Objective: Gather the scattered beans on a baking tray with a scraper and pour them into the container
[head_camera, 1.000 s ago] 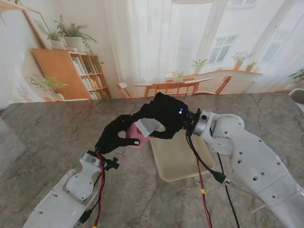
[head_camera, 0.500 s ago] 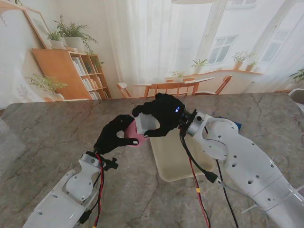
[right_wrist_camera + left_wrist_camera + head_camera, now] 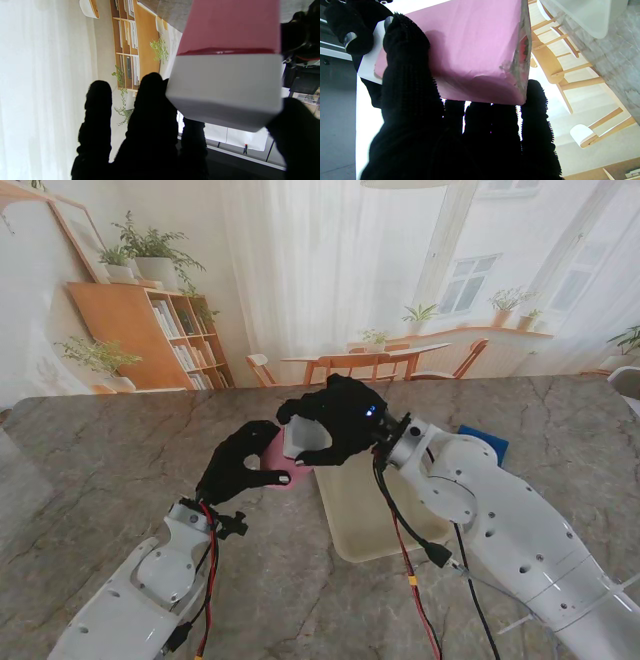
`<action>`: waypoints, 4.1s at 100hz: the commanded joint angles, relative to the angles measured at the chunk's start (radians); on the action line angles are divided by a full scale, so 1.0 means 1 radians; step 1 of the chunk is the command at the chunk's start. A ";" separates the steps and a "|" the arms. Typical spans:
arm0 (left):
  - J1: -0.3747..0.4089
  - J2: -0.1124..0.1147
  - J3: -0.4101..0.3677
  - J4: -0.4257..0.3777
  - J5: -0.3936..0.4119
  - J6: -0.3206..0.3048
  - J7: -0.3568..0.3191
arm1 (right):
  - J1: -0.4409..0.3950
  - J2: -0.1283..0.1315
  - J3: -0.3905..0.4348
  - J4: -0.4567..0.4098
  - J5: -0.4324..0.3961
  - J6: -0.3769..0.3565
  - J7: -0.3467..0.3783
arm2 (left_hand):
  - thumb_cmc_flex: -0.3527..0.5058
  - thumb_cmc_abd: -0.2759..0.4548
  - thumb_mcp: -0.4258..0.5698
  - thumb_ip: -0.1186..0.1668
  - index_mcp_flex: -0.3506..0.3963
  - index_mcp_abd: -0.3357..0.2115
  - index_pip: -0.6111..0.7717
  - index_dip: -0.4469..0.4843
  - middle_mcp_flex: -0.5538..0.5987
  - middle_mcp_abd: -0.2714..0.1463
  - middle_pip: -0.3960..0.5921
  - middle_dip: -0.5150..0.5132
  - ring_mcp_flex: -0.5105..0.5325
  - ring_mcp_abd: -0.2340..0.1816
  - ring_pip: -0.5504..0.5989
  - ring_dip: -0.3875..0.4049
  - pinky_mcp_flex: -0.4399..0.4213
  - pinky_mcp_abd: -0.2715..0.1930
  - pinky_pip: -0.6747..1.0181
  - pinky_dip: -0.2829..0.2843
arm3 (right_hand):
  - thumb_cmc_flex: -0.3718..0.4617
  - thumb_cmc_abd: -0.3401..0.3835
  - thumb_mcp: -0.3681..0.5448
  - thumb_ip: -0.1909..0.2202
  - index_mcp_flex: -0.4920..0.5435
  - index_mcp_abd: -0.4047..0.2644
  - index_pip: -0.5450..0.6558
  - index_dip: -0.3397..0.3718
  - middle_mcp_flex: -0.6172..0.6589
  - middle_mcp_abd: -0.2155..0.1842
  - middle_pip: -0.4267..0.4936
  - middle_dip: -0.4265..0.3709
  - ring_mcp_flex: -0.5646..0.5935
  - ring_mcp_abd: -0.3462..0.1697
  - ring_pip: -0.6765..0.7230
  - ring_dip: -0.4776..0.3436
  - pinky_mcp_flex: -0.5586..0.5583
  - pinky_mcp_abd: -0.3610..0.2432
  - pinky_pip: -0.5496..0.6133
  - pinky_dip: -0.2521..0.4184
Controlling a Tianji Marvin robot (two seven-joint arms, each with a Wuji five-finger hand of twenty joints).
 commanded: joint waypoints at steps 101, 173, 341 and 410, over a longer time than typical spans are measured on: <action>-0.046 -0.018 0.020 0.075 -0.078 0.067 -0.016 | -0.305 -0.038 0.283 -0.295 0.252 0.333 0.135 | 0.244 0.280 0.245 0.027 0.042 -0.138 0.173 0.071 0.096 -0.200 0.150 0.058 0.010 -0.059 0.036 -0.005 -0.010 -0.040 0.032 -0.001 | 0.099 0.441 -0.491 0.138 -0.125 0.282 -0.594 0.145 -0.442 0.371 -0.608 -0.213 -0.544 0.433 -0.615 -0.187 -0.456 0.179 -0.214 -0.042; -0.146 -0.056 0.066 0.258 -0.156 0.149 -0.004 | -0.568 -0.068 0.456 -0.230 0.482 0.507 0.112 | 0.244 0.310 0.246 0.021 0.003 -0.119 0.196 0.082 0.061 -0.196 0.160 0.065 -0.018 -0.058 0.045 -0.023 -0.035 -0.036 0.036 -0.012 | 0.202 0.318 -0.386 0.152 -0.001 0.199 -0.527 0.142 -0.272 0.278 -0.578 -0.178 -0.449 0.393 -0.623 -0.174 -0.430 0.167 -0.245 -0.033; -0.141 -0.023 0.073 0.399 -0.059 0.184 -0.077 | -0.607 -0.100 0.442 -0.180 0.578 0.538 -0.002 | 0.233 0.329 0.160 0.021 -0.067 -0.051 0.251 0.146 -0.017 -0.156 0.195 0.069 -0.099 -0.015 0.090 -0.088 -0.104 0.004 0.081 -0.057 | 0.182 0.306 -0.319 0.135 0.064 0.175 -0.478 0.127 -0.211 0.269 -0.565 -0.156 -0.419 0.403 -0.616 -0.151 -0.426 0.165 -0.270 0.001; -0.061 0.039 0.011 0.279 0.047 0.258 -0.178 | -0.602 -0.099 0.438 -0.177 0.585 0.546 0.012 | 0.033 0.338 0.184 0.056 -0.145 0.238 -0.600 -0.161 -0.460 0.093 0.097 -0.484 -0.510 0.129 -0.022 -0.241 -0.436 0.120 -0.143 -0.137 | 0.182 0.311 -0.330 0.133 0.071 0.173 -0.475 0.119 -0.199 0.271 -0.567 -0.155 -0.409 0.403 -0.616 -0.147 -0.428 0.166 -0.277 0.006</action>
